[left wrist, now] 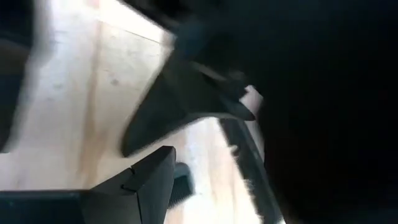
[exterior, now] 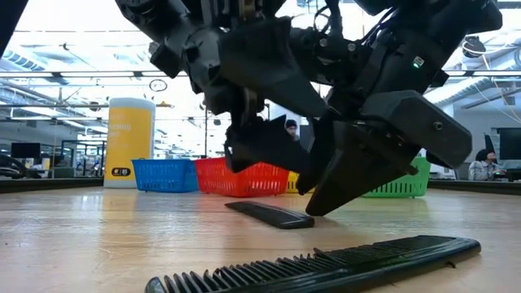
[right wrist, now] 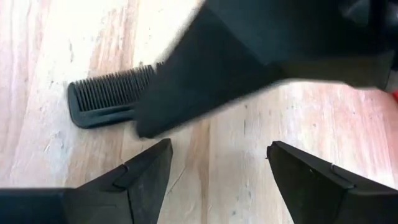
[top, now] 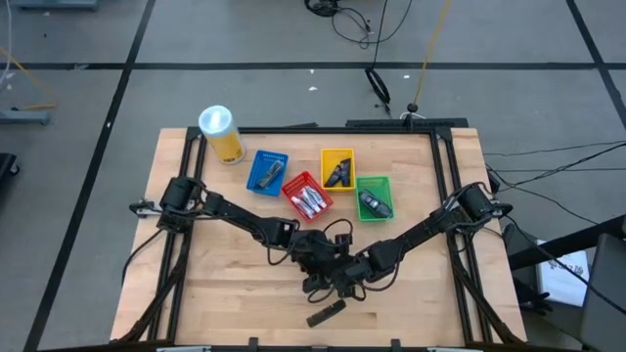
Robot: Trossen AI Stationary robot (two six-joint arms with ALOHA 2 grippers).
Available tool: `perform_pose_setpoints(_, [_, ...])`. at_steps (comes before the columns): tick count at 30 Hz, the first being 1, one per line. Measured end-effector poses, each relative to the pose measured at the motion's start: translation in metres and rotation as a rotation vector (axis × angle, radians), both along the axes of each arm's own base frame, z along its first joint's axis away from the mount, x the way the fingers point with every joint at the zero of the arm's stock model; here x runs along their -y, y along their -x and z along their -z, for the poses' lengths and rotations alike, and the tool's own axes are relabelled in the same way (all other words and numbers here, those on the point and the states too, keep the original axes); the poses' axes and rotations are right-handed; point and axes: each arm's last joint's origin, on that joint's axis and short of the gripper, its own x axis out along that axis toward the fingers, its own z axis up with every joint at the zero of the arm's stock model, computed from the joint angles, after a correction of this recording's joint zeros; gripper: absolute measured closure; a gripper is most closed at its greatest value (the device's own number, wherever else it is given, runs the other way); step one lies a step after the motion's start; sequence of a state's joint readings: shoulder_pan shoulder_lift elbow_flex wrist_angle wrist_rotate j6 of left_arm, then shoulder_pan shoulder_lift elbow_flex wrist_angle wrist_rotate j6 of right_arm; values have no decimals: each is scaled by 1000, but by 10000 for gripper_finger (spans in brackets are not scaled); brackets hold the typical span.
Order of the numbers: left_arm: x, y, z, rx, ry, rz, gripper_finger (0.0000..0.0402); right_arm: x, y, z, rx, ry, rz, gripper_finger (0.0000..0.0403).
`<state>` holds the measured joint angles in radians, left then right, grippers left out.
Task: Pick & Place Travel size toiletries
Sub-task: Put the black comb into the blue bin
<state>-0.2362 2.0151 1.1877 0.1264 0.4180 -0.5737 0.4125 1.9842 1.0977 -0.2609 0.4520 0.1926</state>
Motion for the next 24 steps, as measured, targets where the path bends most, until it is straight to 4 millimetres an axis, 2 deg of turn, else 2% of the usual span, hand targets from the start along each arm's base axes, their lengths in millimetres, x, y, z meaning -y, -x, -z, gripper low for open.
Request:
perform_pose_setpoints(6, [1,3,2,-32,-10,25,158,0,0,0,2,-6,-1,140])
perform_pose_setpoints(10, [8,10,5,-97,-41,42,158,-4,1,0,-17,35,-83,140])
perform_pose_setpoints(19, [39,21,8,-166,-109,-200,158,-11,-10,-5,56,9,-268,140])
perform_pose_setpoints(23, [52,34,15,-232,-166,-320,159,-15,-17,-11,133,31,-345,140])
perform_pose_setpoints(24, [57,35,11,-230,-167,-360,159,-15,-18,-11,139,37,-365,140])
